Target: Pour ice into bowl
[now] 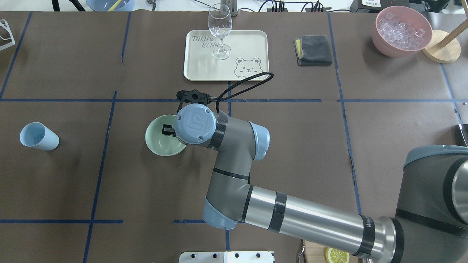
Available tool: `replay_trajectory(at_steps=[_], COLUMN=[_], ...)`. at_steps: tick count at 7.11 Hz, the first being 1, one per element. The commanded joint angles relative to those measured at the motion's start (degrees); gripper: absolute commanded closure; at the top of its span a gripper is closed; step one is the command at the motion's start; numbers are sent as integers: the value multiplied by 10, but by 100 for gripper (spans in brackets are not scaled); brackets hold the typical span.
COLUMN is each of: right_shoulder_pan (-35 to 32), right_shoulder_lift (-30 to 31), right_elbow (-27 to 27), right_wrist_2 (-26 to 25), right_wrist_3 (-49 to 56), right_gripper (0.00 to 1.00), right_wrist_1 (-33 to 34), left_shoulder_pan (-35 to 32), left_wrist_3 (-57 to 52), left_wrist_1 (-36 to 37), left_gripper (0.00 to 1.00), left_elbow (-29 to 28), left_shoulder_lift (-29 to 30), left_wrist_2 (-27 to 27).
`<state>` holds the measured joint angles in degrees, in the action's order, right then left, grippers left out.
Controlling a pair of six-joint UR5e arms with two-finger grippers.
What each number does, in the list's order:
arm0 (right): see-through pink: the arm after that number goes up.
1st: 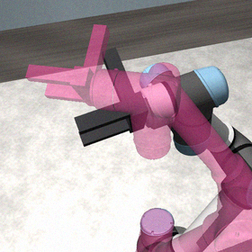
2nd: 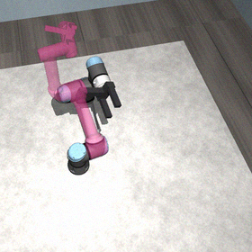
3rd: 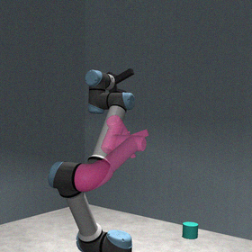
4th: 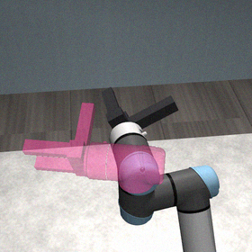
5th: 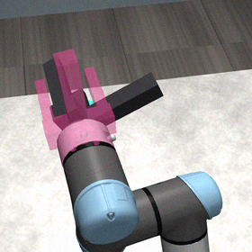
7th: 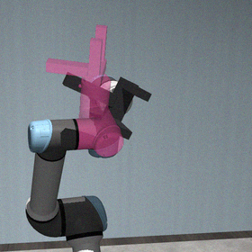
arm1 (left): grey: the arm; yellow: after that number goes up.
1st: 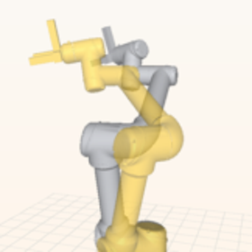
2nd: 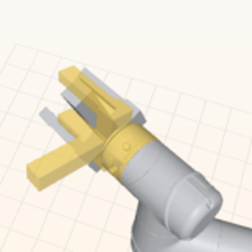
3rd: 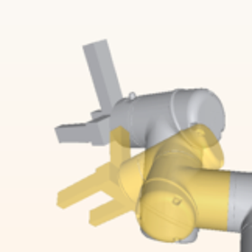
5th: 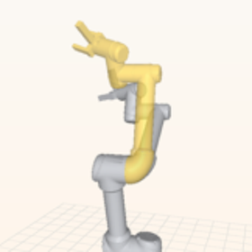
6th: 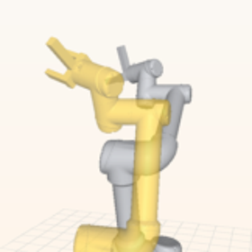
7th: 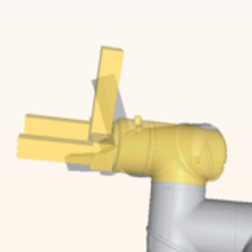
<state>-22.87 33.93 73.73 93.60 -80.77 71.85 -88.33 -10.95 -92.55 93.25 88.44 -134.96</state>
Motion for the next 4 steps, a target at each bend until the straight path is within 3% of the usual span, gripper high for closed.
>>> replay_trajectory(at_steps=[1,2,3,4], right_shoulder_pan=[-73,-125,-188,-263], right_shoulder_lift=[39,100,164,220], right_elbow=[136,234,286,299], right_wrist_2=[86,125,175,238], right_wrist_3=[57,150,237,350], right_gripper=[0,0,0,0], right_wrist_1=[181,255,268,268], left_shoulder_pan=[0,0,0,0], left_wrist_3=[3,3,2,2], left_wrist_1=[-24,-47,-87,-101], left_gripper=[0,0,0,0], left_elbow=[-1,-2,-3,-5], left_shoulder_lift=[2,5,4,3], left_wrist_2=[0,1,1,1])
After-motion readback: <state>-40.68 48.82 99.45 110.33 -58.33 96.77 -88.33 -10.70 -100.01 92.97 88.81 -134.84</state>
